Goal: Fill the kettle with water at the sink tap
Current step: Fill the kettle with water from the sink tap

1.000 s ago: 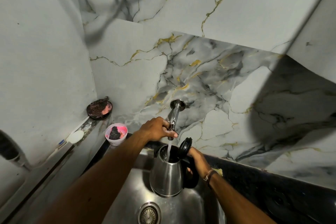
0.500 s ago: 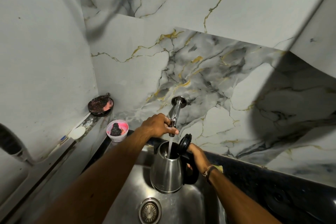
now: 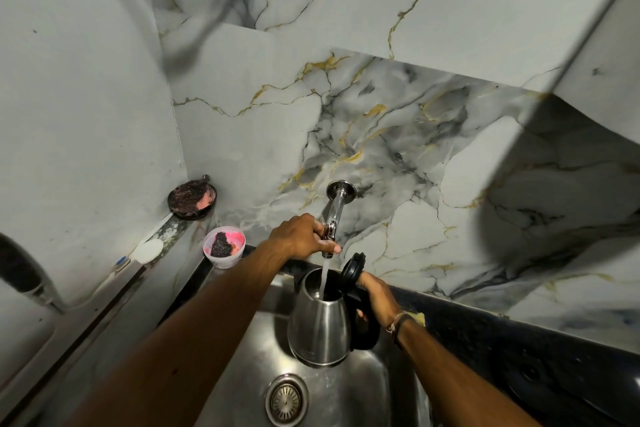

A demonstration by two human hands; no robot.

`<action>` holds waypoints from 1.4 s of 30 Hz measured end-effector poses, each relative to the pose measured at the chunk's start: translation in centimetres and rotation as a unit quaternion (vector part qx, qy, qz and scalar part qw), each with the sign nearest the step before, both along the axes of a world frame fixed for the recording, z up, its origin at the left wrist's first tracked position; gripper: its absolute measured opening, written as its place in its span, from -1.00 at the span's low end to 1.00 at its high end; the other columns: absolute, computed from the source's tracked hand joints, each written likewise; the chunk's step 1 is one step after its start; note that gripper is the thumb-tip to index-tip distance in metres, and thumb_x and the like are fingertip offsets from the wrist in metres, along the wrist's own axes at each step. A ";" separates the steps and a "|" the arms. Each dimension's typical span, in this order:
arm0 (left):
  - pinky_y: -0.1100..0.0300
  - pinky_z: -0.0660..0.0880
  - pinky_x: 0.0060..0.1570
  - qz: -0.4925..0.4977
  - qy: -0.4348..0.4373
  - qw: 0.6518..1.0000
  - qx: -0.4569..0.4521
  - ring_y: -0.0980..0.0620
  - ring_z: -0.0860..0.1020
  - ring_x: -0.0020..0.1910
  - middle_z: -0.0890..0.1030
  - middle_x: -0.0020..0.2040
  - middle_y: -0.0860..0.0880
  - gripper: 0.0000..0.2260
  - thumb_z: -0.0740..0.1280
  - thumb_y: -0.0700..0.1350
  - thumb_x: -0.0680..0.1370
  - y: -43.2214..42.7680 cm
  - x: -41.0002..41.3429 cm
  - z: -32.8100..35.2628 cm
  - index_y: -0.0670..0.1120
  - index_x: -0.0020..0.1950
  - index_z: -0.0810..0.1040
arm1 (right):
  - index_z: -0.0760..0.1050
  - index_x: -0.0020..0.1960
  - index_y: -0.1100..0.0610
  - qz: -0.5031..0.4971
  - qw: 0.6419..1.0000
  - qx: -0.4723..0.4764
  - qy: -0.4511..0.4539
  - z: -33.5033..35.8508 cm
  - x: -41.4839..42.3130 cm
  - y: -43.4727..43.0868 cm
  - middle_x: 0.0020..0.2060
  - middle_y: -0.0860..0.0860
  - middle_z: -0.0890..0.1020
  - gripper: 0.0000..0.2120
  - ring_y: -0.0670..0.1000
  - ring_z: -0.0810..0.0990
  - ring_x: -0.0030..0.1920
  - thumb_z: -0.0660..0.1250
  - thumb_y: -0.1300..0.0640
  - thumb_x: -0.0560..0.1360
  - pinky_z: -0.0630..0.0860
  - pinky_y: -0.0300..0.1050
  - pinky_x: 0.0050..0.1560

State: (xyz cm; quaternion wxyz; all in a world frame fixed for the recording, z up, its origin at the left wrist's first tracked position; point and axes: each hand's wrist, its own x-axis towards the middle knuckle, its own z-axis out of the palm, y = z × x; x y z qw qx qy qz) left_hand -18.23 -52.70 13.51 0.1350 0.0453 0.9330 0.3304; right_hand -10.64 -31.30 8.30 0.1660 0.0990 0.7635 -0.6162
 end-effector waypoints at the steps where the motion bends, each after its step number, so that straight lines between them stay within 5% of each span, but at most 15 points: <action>1: -0.02 0.62 0.17 0.001 -0.001 1.000 0.000 -0.06 0.75 0.07 0.77 -0.10 0.06 -0.69 0.63 0.33 0.47 0.0 0.0 0.0 0.14 -0.13 0.70 | 0.66 -0.02 0.19 0.000 1.000 0.000 -0.002 0.0 0.0 0.0 -0.16 0.08 0.66 -0.57 0.03 0.57 -0.16 0.28 -0.15 0.41 0.44 -0.08 -0.15; 7: -0.11 0.65 0.31 0.006 -0.006 1.000 -0.005 -0.08 0.77 0.12 0.83 0.00 0.00 -0.58 0.62 0.33 0.48 0.1 0.2 0.3 0.02 0.09 0.80 | 0.65 -0.04 0.15 -0.002 1.000 0.005 -0.001 -0.2 0.0 0.3 -0.18 0.07 0.66 -0.60 0.04 0.57 -0.17 0.28 -0.16 0.41 0.43 -0.07 -0.12; 11: -0.12 0.64 0.32 0.003 -0.008 1.000 -0.004 -0.09 0.77 0.11 0.79 -0.07 0.04 -0.60 0.62 0.33 0.48 0.1 0.2 0.4 0.04 0.06 0.79 | 0.67 0.04 0.29 -0.007 1.000 0.000 0.002 -0.1 0.0 0.3 -0.10 0.14 0.68 -0.47 0.09 0.59 -0.07 0.29 -0.15 0.41 0.44 -0.02 0.02; 14: -0.13 0.64 0.33 0.007 -0.009 1.000 -0.004 -0.07 0.77 0.13 0.83 0.02 0.02 -0.58 0.63 0.34 0.47 0.1 0.3 0.4 0.03 0.10 0.81 | 0.64 -0.04 0.18 -0.004 1.000 -0.001 0.004 0.2 0.1 0.3 -0.10 0.13 0.67 -0.59 0.09 0.58 -0.07 0.29 -0.15 0.40 0.44 -0.01 0.04; 21: -0.11 0.64 0.30 0.004 -0.012 1.000 -0.002 -0.08 0.77 0.12 0.83 0.03 0.00 -0.61 0.62 0.32 0.48 0.1 0.0 0.3 0.03 0.04 0.78 | 0.65 0.03 0.28 -0.012 1.000 0.001 0.009 -0.1 -0.2 0.4 -0.07 0.22 0.68 -0.60 0.14 0.59 -0.02 0.31 -0.08 0.56 0.50 0.09 0.09; 27: -0.12 0.65 0.30 0.004 -0.013 1.000 -0.003 -0.06 0.77 0.10 0.83 0.01 0.00 -0.56 0.63 0.32 0.48 0.1 0.0 0.3 0.01 0.11 0.80 | 0.65 0.16 0.39 -0.013 1.000 -0.008 0.013 -0.1 -0.1 0.4 0.01 0.29 0.72 -0.36 0.12 0.61 -0.01 0.30 -0.16 0.41 0.49 0.03 0.08; 29: -0.11 0.64 0.31 0.002 -0.013 1.000 -0.001 -0.06 0.77 0.11 0.83 0.00 0.00 -0.57 0.63 0.32 0.48 0.1 0.0 0.3 0.01 0.11 0.80 | 0.66 0.14 0.38 -0.012 1.000 -0.010 0.014 0.0 0.0 0.3 0.05 0.31 0.73 -0.37 0.12 0.63 -0.01 0.31 -0.17 0.41 0.50 0.05 0.10; 34: 0.01 0.59 0.18 0.008 -0.011 1.000 -0.005 -0.03 0.75 0.08 0.73 -0.18 0.11 -0.63 0.63 0.34 0.46 0.0 -0.1 0.2 0.08 0.02 0.78 | 0.56 -0.17 0.16 -0.026 0.999 -0.026 0.010 0.3 0.0 -0.2 -0.30 0.08 0.57 -0.62 0.04 0.49 -0.26 0.35 -0.16 0.30 0.39 -0.07 -0.20; 42: -0.05 0.63 0.27 0.007 -0.014 1.000 -0.004 -0.04 0.76 0.11 0.75 -0.15 0.12 -0.64 0.63 0.33 0.47 0.1 -0.1 0.1 0.09 0.04 0.78 | 0.59 -0.16 0.12 -0.017 1.000 -0.003 0.009 0.5 0.2 -0.2 -0.18 0.08 0.64 -0.69 0.07 0.56 -0.12 0.33 -0.13 0.36 0.43 0.00 0.03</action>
